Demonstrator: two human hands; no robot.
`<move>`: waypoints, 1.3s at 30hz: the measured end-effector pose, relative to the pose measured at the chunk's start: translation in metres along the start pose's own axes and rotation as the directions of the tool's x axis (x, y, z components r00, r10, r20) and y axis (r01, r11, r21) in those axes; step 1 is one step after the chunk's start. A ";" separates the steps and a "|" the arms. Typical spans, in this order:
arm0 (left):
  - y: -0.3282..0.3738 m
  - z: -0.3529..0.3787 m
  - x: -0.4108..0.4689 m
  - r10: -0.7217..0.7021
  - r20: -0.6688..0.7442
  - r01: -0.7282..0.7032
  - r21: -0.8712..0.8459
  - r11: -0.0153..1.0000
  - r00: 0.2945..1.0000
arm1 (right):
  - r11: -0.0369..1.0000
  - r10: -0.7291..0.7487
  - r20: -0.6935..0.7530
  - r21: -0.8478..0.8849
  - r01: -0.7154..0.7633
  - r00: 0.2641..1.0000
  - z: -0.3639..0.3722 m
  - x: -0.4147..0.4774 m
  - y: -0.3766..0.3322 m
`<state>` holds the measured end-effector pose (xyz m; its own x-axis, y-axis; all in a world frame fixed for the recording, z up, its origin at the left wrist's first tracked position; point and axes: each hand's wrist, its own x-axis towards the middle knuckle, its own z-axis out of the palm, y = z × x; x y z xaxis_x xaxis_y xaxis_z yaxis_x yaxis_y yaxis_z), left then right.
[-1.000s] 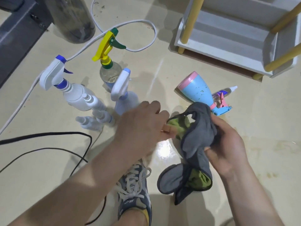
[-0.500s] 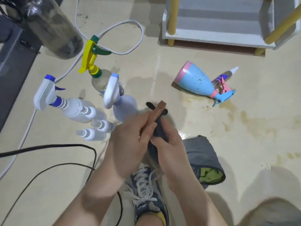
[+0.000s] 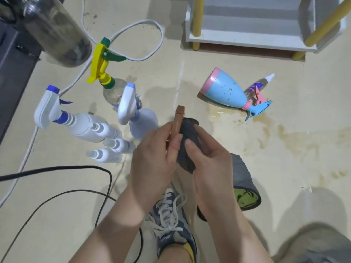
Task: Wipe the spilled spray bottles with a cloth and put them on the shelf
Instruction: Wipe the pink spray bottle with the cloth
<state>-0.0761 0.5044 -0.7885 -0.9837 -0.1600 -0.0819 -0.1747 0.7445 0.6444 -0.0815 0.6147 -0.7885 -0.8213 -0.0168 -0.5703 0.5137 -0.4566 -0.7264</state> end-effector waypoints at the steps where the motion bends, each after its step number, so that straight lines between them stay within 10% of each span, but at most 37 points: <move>1: 0.003 0.001 0.000 0.018 0.005 -0.018 0.054 0.998 1.000 | 1.000 0.011 -0.018 -0.016 -0.011 1.000 0.003 0.008 -0.001; 8: 0.003 0.002 0.000 0.065 0.061 -0.075 0.178 0.981 0.996 | 0.838 0.113 -0.014 -0.536 -0.103 0.994 0.010 0.051 -0.001; 16: -0.003 -0.006 0.003 0.012 -0.005 -0.012 -0.040 0.999 1.000 | 0.991 0.048 -0.132 -0.118 -0.064 0.990 0.003 -0.005 -0.001; 20: -0.016 0.006 -0.005 -0.090 0.024 0.093 -0.186 0.978 0.996 | 0.944 -0.228 -0.178 -0.282 0.172 0.957 -0.001 -0.012 -0.002; 25: -0.021 0.012 -0.013 -0.134 0.038 0.139 -0.195 0.971 0.990 | 0.250 -0.477 0.229 -0.890 0.380 0.848 0.001 0.015 0.041; 27: -0.025 0.013 -0.016 -0.166 0.040 0.171 -0.206 0.964 0.985 | 0.157 -0.449 0.194 -0.944 0.291 0.872 0.000 0.032 0.043; 34: -0.017 0.012 -0.014 -0.175 0.052 0.181 -0.186 0.966 0.983 | 0.553 -0.319 0.085 -0.792 0.258 0.944 -0.020 0.061 -0.010; 39: -0.019 0.007 -0.017 -0.151 0.075 0.164 -0.209 0.964 0.986 | 0.411 -0.138 0.495 -0.759 0.505 0.858 -0.010 0.035 -0.016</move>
<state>-0.0558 0.4974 -0.8051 -0.9464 -0.2213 -0.2354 -0.3208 0.5564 0.7665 -0.1161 0.6303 -0.8004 -0.8984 -0.3916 -0.1988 -0.0148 0.4794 -0.8775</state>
